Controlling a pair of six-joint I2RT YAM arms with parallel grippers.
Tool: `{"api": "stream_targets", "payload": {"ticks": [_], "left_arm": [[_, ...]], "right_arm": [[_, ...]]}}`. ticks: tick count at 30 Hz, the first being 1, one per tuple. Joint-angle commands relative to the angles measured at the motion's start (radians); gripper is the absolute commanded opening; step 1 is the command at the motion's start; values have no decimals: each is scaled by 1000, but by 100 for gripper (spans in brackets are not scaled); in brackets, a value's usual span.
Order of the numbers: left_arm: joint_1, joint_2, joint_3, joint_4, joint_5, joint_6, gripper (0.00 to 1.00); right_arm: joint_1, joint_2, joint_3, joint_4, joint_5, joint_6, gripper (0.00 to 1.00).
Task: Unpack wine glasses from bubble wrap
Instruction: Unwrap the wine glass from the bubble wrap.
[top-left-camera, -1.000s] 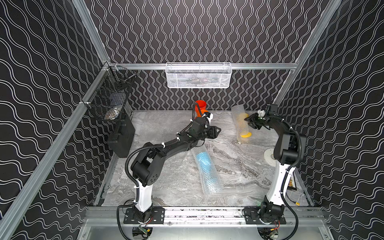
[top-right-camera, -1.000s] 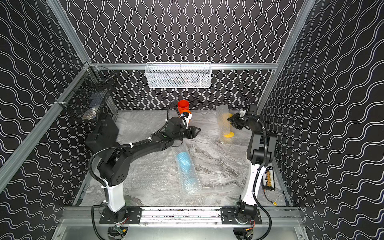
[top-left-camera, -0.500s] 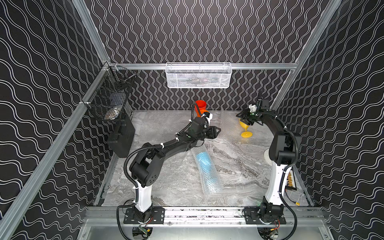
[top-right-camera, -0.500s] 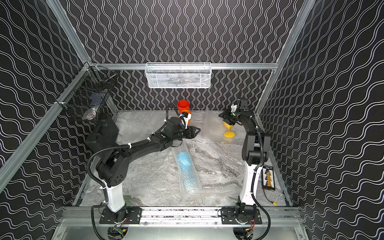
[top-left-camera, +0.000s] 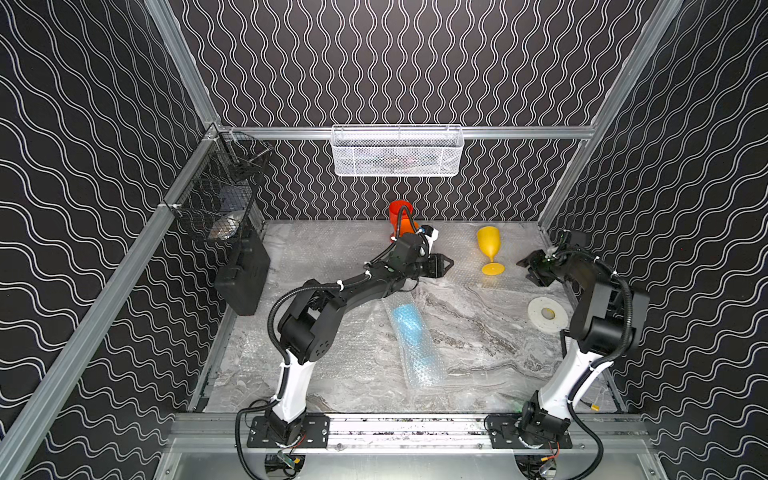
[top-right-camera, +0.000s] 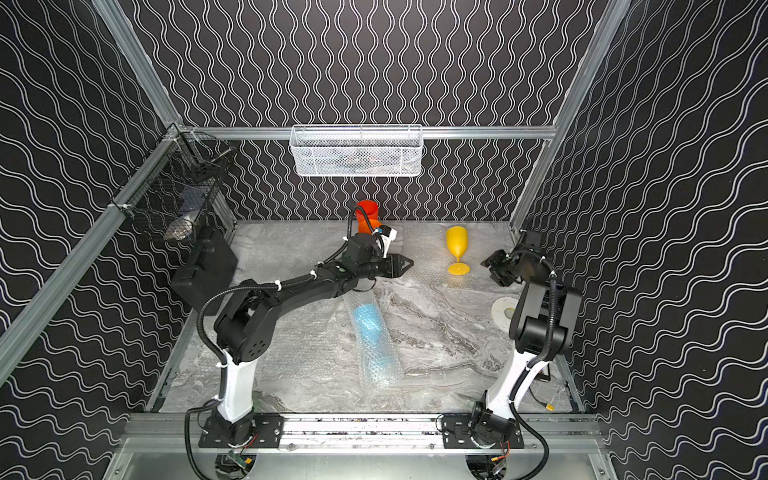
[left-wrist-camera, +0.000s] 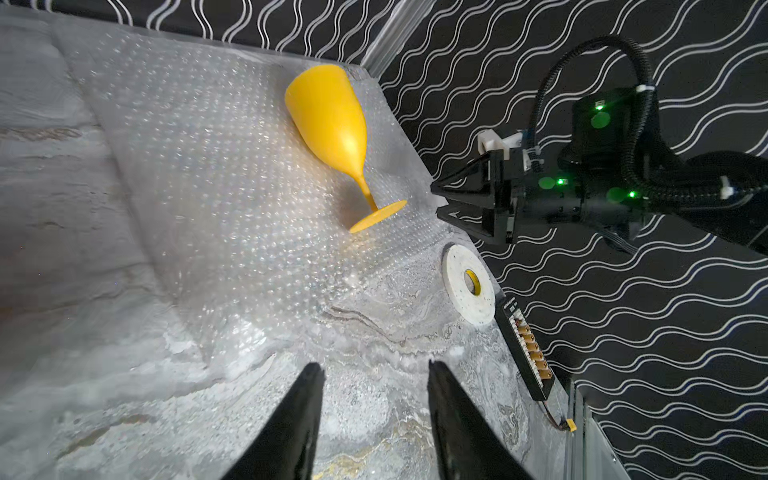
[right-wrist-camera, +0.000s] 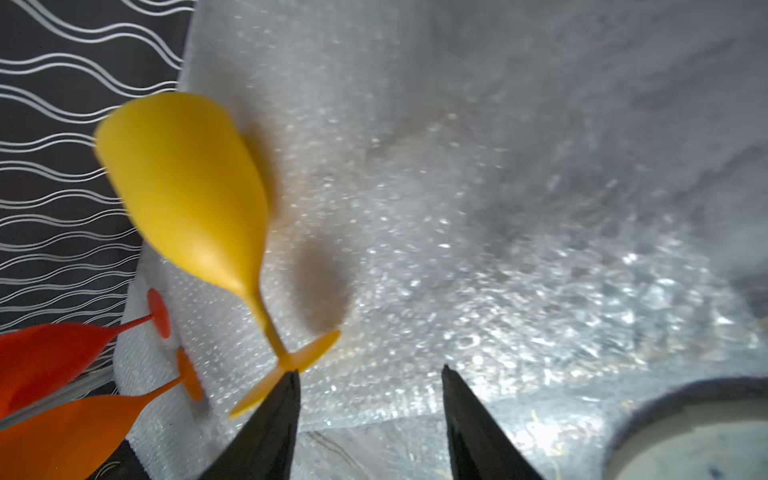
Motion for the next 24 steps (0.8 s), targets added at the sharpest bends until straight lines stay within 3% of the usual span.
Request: {"api": "stream_targets", "payload": {"ticks": [1,15,24], "left_arm": [[-4,37,40,-22,30,12,46],[-7,84,84,-59,38,12,47],[0,60,83,-99,2,38,47]], "right_arm": [[-9,35,16,21,6,2,56],[-24,212,163,31,37,18,56],[-11,127,198,-22,39,-16,60]]}}
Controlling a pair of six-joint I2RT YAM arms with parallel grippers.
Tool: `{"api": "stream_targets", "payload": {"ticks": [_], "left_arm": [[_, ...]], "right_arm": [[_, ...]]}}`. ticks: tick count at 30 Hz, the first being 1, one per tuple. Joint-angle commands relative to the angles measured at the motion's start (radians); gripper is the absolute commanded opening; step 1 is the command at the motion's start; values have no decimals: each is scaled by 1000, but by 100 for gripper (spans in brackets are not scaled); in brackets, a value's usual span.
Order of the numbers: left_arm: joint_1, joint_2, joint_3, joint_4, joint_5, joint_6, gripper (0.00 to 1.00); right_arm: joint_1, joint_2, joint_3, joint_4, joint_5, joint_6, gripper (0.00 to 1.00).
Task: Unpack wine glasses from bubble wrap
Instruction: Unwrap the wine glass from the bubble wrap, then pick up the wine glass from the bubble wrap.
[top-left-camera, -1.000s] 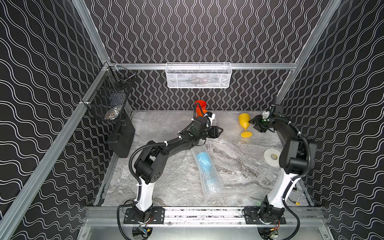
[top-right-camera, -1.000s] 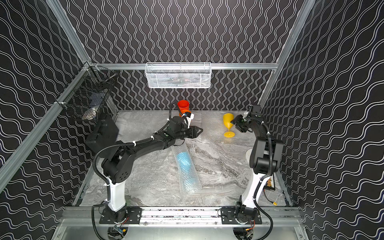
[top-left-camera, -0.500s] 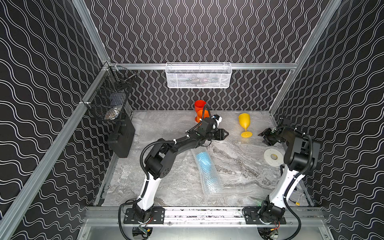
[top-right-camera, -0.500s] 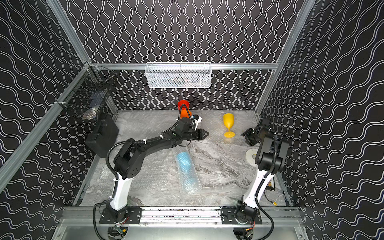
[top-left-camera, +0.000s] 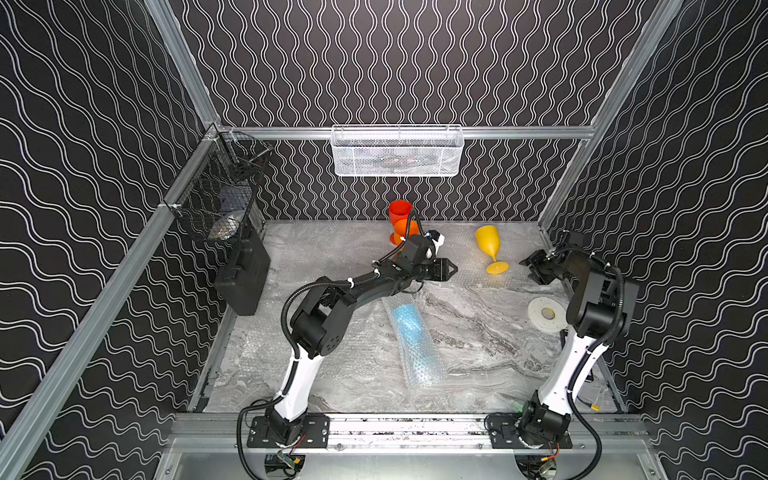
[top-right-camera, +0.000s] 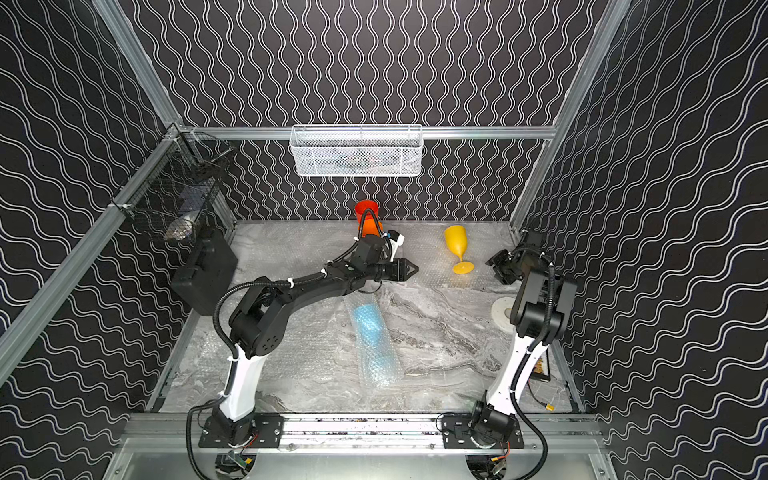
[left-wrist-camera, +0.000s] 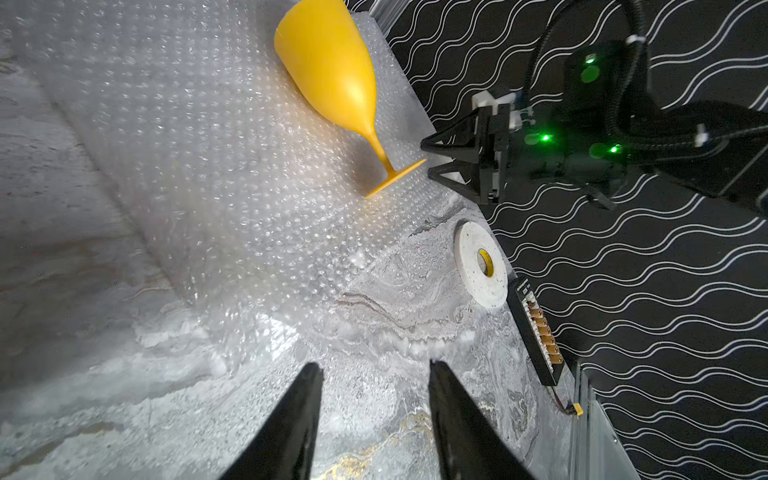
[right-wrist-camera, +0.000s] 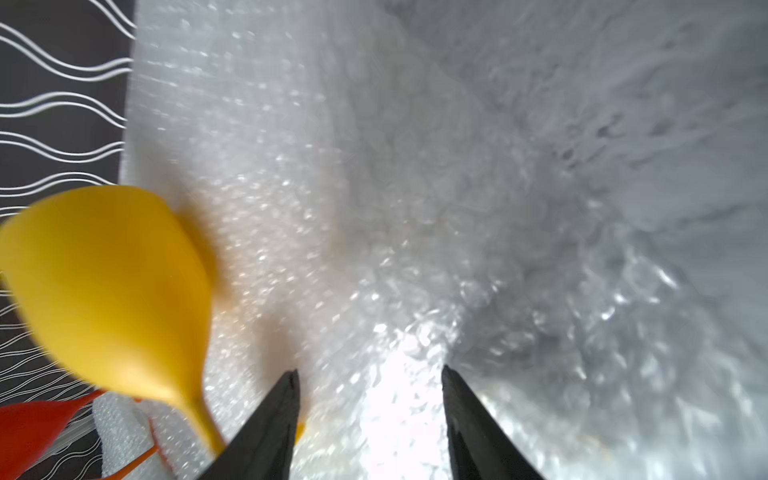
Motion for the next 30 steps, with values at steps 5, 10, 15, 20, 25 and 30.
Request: {"api": "stream_targets", "payload": {"ticks": [5,10,15,20,25,30], "left_arm": [[21,-55,-8,-23,-27,39,48],[25,-87,-10,-53,-31,54,48],[30,-123,-32,-92,-45,60,48],[35,-161,-71,-99,-54,61,49],[36,-172,-89,-97,-52,60,49],[38,-181,-104,-84,-44,50,49]], "right_arm": [[65,-25,142,-123,40,-113,65],[159,95,337,-250,49,-220,68],[224,200,503,-325,143,-285,73],[246,232,545,-307,162,-292,76],[271,257,556,-295,225,-313,78],[279,271,573,-278,252,-330,81]]}}
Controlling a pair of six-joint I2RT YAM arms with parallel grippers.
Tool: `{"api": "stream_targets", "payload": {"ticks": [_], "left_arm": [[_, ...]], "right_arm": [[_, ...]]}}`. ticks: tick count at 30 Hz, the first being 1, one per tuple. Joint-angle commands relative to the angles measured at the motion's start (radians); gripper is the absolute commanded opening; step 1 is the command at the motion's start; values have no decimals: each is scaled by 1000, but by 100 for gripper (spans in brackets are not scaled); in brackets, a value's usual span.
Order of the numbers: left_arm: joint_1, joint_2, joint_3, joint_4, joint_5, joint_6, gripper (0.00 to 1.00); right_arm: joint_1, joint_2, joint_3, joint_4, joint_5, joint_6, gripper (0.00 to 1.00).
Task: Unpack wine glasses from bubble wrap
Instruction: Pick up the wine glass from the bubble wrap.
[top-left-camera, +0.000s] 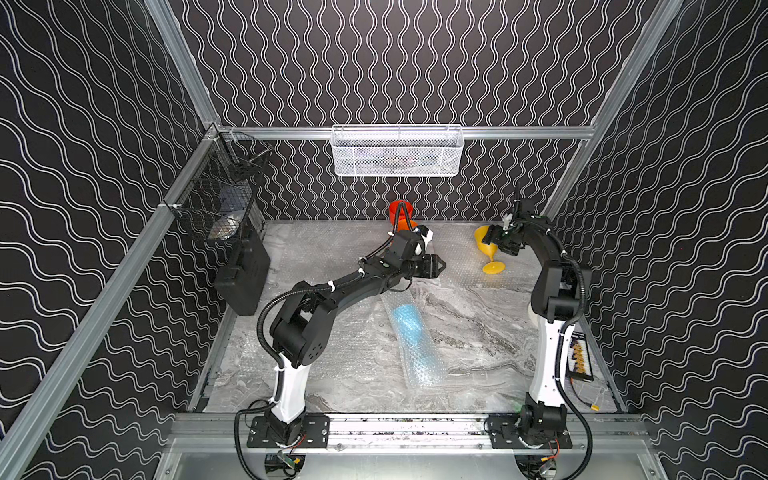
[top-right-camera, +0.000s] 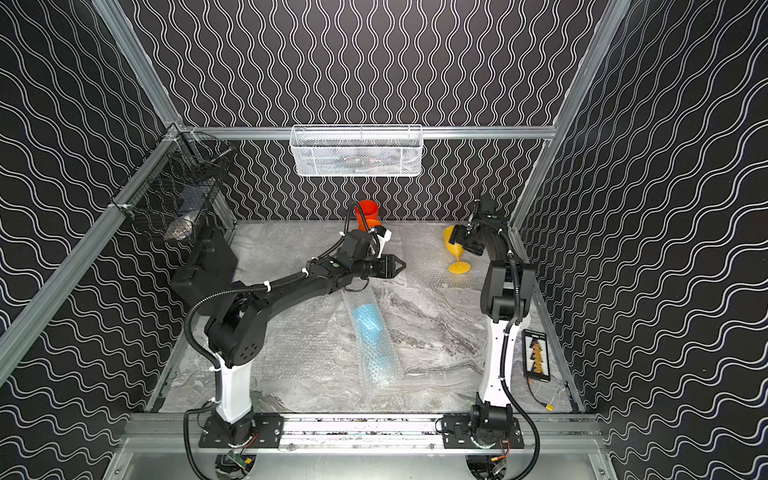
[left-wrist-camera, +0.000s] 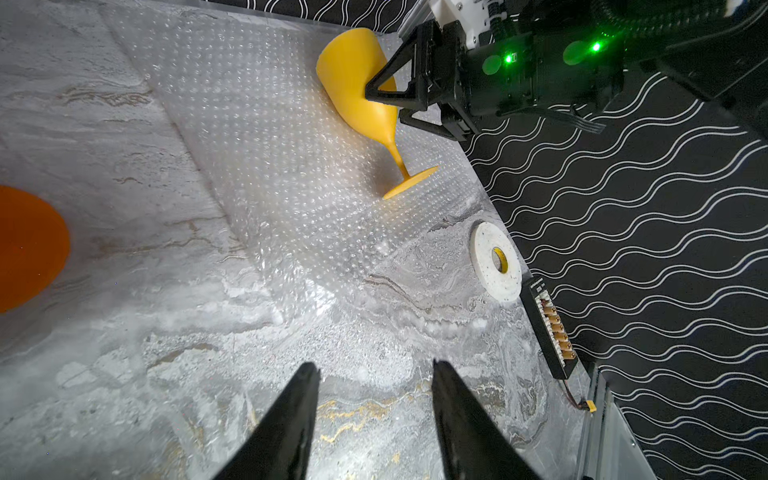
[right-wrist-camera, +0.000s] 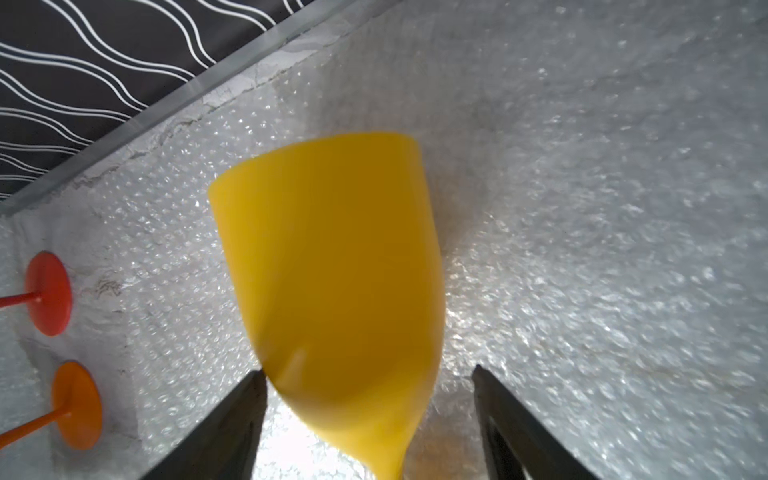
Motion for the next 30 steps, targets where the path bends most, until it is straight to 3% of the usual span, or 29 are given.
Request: {"api": "stream_targets", "payload": {"ticks": [1,20,30], "left_arm": [[4,-23,-6,11,8,4,50],[7,-32,-18,14,14,-3,50],[12,-23,-12,15,24,-9,50]], "right_arm": [[2,4,12,15,46,-23,82],[19,90,81,19,51,-55,83],[19,72,66,29,55,-73,71]]}}
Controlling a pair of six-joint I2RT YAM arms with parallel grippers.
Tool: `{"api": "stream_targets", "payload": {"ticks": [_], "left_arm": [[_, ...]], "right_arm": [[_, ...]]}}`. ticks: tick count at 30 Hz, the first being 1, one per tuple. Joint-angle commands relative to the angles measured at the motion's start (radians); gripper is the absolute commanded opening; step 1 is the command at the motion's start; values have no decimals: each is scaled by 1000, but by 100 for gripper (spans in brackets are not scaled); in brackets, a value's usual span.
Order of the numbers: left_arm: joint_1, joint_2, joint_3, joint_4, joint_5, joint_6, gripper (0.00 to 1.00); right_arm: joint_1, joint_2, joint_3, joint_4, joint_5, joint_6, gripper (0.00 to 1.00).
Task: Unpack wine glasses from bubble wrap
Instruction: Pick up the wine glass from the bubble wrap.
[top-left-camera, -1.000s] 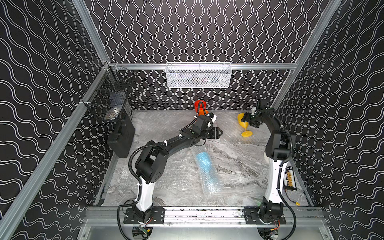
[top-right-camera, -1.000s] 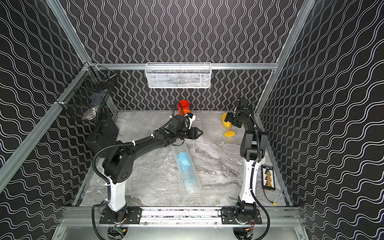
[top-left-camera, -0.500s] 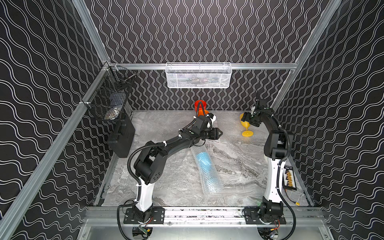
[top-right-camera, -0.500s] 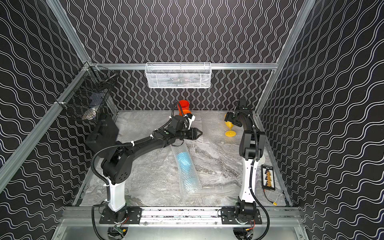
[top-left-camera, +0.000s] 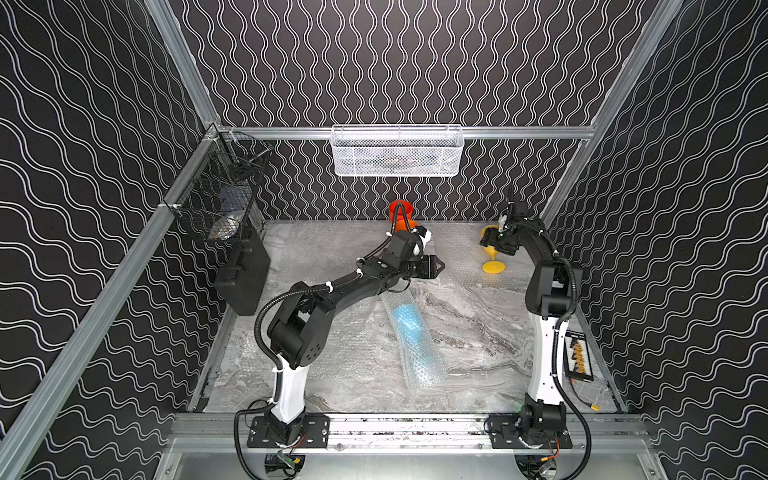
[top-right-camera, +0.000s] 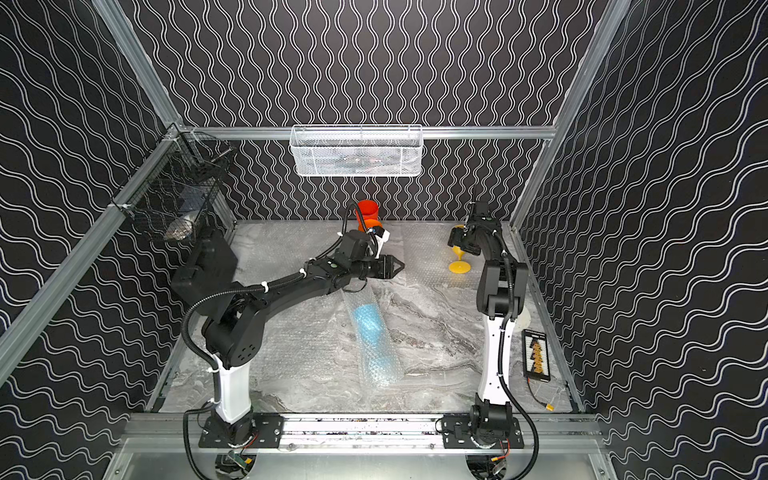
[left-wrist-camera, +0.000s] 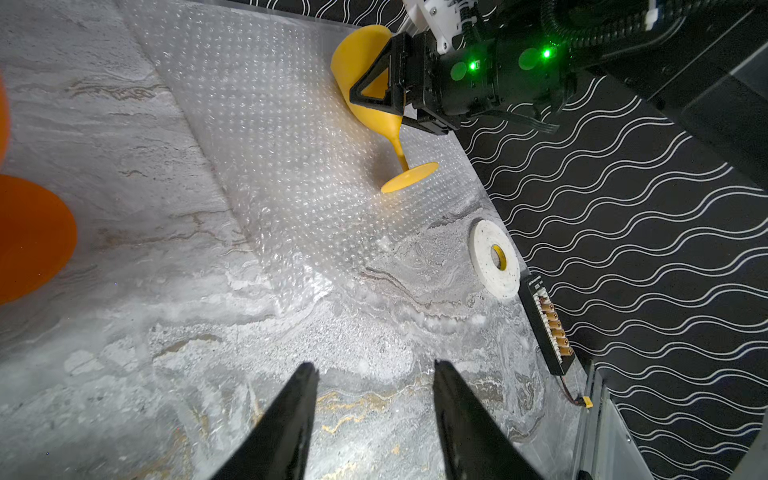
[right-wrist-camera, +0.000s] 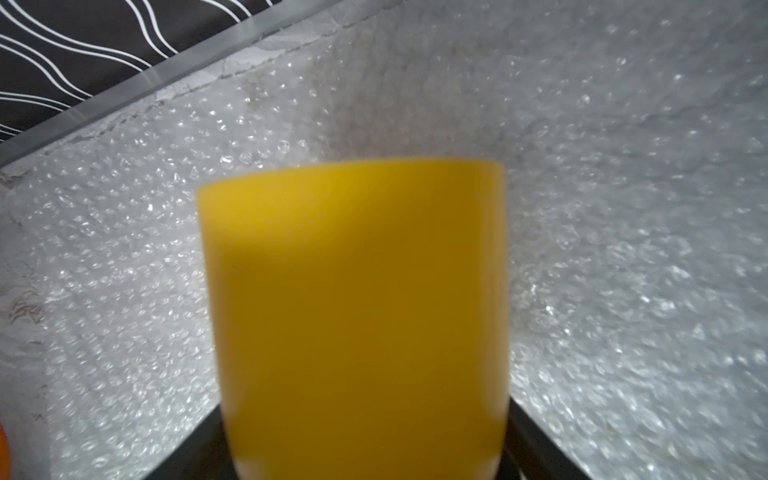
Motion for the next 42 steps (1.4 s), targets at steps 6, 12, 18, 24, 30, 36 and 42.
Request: {"api": "stream_targets", "payload": {"ticks": [6,12,18,24,30,36,42], "left_arm": [[8,0,4,20,25,-15,50],[9,1,12,15,27,-15,50],[9,1,16,14,26,-18,50],[10,-3,33,-11,20,-18,50],[23,-12,36,-18,30,-35,51],[45,-20,31,-23,45,-56,51],[77,-41,19,-14,75,-93,52]], "right_arm": [[0,-21,-10,14,13,-22,69],[2,-49,-22,27,12,-26,69],[9,-117,-74,67,-2,-44,68],[40,-238,-204,157,-27,-62,68],[84,-406,-417,299,-71,-65,68],[119,-564,-656,444,-133,-35,69],[150,-646,-856,611,-195,9,69]]}}
